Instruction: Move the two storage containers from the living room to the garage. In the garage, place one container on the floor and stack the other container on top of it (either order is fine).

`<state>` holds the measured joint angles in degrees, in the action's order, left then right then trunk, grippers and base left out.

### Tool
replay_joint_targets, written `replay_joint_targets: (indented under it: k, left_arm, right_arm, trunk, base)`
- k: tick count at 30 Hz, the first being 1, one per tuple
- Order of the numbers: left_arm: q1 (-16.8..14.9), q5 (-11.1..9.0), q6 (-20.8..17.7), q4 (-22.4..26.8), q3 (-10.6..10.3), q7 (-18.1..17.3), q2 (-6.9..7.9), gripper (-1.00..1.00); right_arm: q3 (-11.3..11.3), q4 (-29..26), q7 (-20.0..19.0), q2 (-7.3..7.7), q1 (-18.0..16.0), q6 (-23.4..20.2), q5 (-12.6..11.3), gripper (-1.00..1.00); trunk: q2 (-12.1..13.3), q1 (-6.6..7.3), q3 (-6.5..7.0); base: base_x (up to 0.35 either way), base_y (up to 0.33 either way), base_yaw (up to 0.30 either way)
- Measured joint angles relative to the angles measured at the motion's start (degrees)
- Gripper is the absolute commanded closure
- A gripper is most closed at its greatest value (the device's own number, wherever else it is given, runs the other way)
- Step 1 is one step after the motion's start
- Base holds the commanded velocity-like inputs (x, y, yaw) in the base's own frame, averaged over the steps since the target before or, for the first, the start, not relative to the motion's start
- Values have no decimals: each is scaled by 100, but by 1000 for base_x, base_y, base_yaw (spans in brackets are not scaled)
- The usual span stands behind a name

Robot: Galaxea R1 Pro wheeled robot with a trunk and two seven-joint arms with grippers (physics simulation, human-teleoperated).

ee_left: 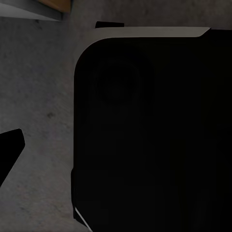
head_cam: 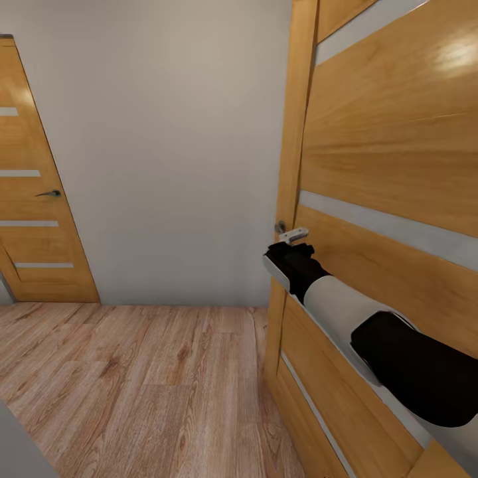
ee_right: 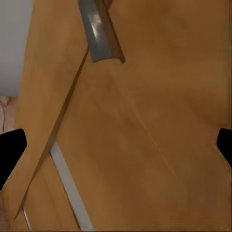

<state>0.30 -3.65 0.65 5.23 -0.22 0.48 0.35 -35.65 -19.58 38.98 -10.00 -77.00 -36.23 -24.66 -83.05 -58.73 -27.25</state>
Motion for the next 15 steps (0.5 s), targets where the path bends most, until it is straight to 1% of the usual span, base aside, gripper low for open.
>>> replay_joint_targets:
  k: [1,4,10,15]
  left_arm:
    - [2,0,-1,2,1,0,0,-100]
    - [0,0,0,0,0,0,0,-100]
    - [0,0,0,0,0,0,0,-100]
    - [1,0,-1,2,1,0,0,-100]
  right_arm:
    - [11,39,28,0,0,-59,89,-100]
    - [5,63,126,0,0,-26,48,-100]
    - [-10,131,206,0,-4,-50,104,-100]
    - [1,559,229,0,-49,-36,165,-100]
  trunk:
    - [0,0,0]
    - [0,0,0]
    - [0,0,0]
    - [0,0,0]
  base:
    - [0,0,0]
    - [0,0,0]
    - [0,0,0]
    - [0,0,0]
